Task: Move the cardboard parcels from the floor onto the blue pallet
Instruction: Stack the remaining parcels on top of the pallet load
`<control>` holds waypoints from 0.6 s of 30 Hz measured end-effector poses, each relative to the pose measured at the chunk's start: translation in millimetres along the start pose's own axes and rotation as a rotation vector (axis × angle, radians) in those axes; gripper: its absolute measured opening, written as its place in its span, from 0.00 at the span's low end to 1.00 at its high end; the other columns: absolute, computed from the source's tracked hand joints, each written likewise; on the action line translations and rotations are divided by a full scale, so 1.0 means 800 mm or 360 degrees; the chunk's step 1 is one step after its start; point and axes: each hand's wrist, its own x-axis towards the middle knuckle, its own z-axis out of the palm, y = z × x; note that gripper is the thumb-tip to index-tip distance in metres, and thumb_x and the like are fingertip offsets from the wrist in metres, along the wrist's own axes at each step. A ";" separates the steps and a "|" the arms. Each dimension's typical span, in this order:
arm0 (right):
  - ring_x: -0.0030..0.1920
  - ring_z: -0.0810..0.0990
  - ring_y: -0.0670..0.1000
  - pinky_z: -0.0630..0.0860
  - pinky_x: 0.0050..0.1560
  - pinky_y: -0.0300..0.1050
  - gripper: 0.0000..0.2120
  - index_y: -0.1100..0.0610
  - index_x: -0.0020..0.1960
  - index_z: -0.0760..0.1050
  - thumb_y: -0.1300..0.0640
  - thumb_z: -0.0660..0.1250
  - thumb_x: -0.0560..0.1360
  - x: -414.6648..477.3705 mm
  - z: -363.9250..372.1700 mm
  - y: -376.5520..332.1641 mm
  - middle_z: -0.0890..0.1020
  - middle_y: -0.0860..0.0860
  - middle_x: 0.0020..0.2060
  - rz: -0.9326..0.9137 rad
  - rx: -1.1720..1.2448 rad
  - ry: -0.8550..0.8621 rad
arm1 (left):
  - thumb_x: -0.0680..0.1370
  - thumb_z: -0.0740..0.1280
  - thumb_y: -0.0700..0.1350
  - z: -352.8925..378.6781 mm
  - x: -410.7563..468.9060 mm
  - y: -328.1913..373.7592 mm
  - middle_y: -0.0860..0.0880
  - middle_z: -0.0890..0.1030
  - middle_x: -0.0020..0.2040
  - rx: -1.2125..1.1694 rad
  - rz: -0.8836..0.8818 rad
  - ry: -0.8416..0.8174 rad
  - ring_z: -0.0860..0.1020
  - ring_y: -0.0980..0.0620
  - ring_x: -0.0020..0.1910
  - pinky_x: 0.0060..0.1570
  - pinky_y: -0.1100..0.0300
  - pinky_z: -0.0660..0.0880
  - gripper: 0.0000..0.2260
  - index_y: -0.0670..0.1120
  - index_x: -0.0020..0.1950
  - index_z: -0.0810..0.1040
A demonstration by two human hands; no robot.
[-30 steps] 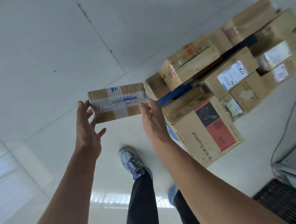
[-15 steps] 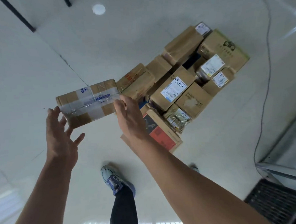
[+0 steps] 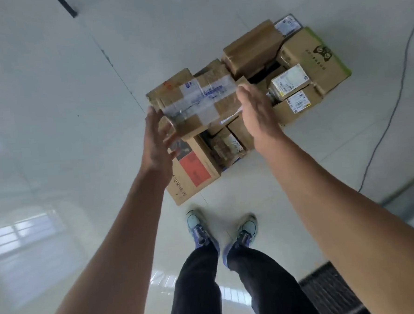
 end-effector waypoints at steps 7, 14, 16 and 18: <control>0.58 0.80 0.50 0.75 0.69 0.60 0.09 0.41 0.47 0.77 0.46 0.59 0.82 0.024 -0.056 0.073 0.80 0.43 0.50 0.0177 0.0040 0.0081 | 0.84 0.48 0.66 0.039 0.020 -0.056 0.48 0.78 0.71 0.0259 -0.0149 -0.0171 0.74 0.47 0.70 0.71 0.38 0.66 0.31 0.49 0.74 0.75; 0.57 0.83 0.54 0.78 0.65 0.59 0.14 0.42 0.38 0.81 0.45 0.60 0.77 0.049 -0.043 0.131 0.84 0.53 0.56 0.0307 0.0006 0.0015 | 0.84 0.54 0.65 0.050 0.070 -0.113 0.43 0.75 0.73 0.0537 -0.0317 -0.0201 0.77 0.44 0.67 0.66 0.42 0.73 0.27 0.52 0.79 0.65; 0.60 0.82 0.59 0.76 0.67 0.63 0.13 0.43 0.35 0.78 0.46 0.60 0.76 0.059 -0.042 0.146 0.83 0.60 0.58 0.0325 -0.0012 0.0013 | 0.84 0.59 0.62 0.056 0.085 -0.120 0.44 0.76 0.73 0.0675 -0.0365 -0.0215 0.78 0.46 0.65 0.64 0.44 0.76 0.27 0.51 0.80 0.64; 0.62 0.80 0.64 0.74 0.66 0.68 0.10 0.50 0.39 0.75 0.47 0.60 0.75 0.071 -0.041 0.161 0.81 0.65 0.59 0.0328 0.0006 -0.0004 | 0.83 0.66 0.55 0.060 0.100 -0.125 0.44 0.78 0.69 0.0835 -0.0392 -0.0238 0.80 0.48 0.61 0.62 0.46 0.78 0.24 0.48 0.77 0.67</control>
